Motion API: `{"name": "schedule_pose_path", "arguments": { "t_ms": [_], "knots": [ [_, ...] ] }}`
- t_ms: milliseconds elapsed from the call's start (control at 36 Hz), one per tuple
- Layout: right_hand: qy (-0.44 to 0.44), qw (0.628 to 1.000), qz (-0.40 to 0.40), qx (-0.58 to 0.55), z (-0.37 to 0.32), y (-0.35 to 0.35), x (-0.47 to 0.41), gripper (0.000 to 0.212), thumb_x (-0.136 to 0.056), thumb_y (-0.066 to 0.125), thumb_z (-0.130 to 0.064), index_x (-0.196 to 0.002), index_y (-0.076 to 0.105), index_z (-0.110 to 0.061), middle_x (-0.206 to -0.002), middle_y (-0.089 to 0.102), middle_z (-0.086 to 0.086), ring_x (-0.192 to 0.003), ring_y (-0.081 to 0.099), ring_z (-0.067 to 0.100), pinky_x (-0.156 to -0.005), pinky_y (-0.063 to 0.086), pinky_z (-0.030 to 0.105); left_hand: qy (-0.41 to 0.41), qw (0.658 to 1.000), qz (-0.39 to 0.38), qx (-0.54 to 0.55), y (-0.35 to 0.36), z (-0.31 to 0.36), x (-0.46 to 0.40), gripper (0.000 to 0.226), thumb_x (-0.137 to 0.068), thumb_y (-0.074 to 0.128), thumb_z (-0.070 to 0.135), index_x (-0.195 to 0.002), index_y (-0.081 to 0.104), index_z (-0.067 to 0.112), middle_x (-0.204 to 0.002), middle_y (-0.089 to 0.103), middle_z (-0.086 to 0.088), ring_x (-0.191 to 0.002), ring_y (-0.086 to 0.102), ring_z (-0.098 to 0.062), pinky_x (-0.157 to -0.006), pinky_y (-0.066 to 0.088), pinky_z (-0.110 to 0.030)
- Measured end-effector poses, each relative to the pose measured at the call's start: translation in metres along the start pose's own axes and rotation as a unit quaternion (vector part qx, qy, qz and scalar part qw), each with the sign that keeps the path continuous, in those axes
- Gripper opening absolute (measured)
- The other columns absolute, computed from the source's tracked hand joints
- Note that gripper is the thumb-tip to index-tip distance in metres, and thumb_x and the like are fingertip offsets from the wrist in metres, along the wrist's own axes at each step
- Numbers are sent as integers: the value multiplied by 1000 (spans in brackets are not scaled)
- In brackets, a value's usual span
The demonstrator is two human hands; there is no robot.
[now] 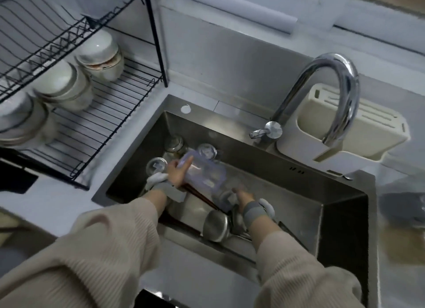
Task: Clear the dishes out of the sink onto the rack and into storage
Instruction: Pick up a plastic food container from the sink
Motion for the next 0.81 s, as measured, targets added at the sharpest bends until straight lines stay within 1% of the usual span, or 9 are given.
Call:
{"name": "schedule_pose_path", "arguments": {
  "t_ms": [56, 139, 194, 333, 417, 472, 556, 750, 806],
  "knots": [
    [16, 999, -29, -29, 14, 5, -1, 49, -92, 58, -26, -134, 49, 0, -107, 48, 8, -97, 45, 21, -85, 39, 34, -3, 1000, -10, 22, -6, -4, 0, 53, -80, 66, 60, -99, 66, 10, -103, 68, -15, -98, 64, -32, -92, 51, -50],
    [9, 1000, -21, 7, 23, 17, 0, 52, -92, 60, -29, -134, 49, -1, -109, 51, 10, -98, 48, 22, -81, 36, 31, 3, 999, 7, 53, -19, -8, -3, 55, -75, 70, 60, -93, 69, 8, -93, 70, -13, -91, 67, -30, -91, 51, -54],
    [2, 1000, -4, 13, 24, 19, -4, 54, -91, 62, -29, -135, 48, -1, -123, 56, 15, -113, 55, 29, -81, 35, 30, -7, 999, -1, 50, -26, -10, -3, 55, -77, 68, 61, -98, 69, 11, -96, 70, -13, -91, 68, -32, -88, 54, -52],
    [5, 999, -2, 45, 17, 16, -14, 49, -84, 70, -30, -124, 56, -7, -134, 55, 19, -115, 57, 30, -81, 41, 31, -15, 999, 3, 43, -34, -10, -3, 46, -84, 66, 53, -97, 66, 8, -89, 66, -7, -79, 65, -22, -56, 52, -24],
    [-14, 995, 41, 86, 8, 8, -22, 91, -71, 79, -33, -145, 35, -5, -147, 39, 21, -133, 41, 37, -102, 39, 42, -6, 999, -4, 46, -35, -11, -4, 51, -86, 67, 49, -101, 67, 0, -90, 66, -12, -80, 64, -23, -59, 51, -24],
    [-65, 974, 93, 197, -5, 0, -24, 100, -70, 83, -34, -148, 25, -8, -150, 30, 20, -137, 34, 36, -107, 34, 41, 0, 999, -3, 42, -37, -10, -4, 52, -85, 67, 50, -100, 67, 1, -92, 67, -13, -79, 64, -22, -57, 51, -22],
    [-100, 933, 71, 339, -23, 3, -19, 97, -64, 88, -37, -140, 36, -9, -142, 43, 13, -130, 44, 26, -99, 41, 27, -2, 999, -16, 50, -37, -11, -6, 50, -82, 67, 54, -99, 68, 7, -97, 68, -13, -84, 66, -23, -58, 49, -24],
    [-77, 903, 64, 417, -39, 10, -6, 96, -75, 81, -34, -146, 22, -7, -150, 22, 19, -140, 27, 33, -114, 28, 38, -1, 998, -36, 44, -40, -10, -4, 46, -81, 65, 60, -99, 67, 17, -99, 68, -6, -87, 66, -18, -52, 47, -15],
    [-75, 904, 56, 418, -46, 13, -2, 80, -81, 76, -37, -140, 35, -3, -146, 38, 17, -137, 37, 29, -113, 30, 37, -3, 998, -41, 44, -39, -10, -6, 49, -82, 64, 58, -104, 66, 14, -102, 68, -8, -90, 66, -21, -57, 51, -22]
  ]
}}
Point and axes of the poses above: each hand's wrist, its own x-axis away from the middle knuckle, its own y-axis out of the palm, z = x × y, the point moved 4 cm from there along -x, towards the middle knuckle
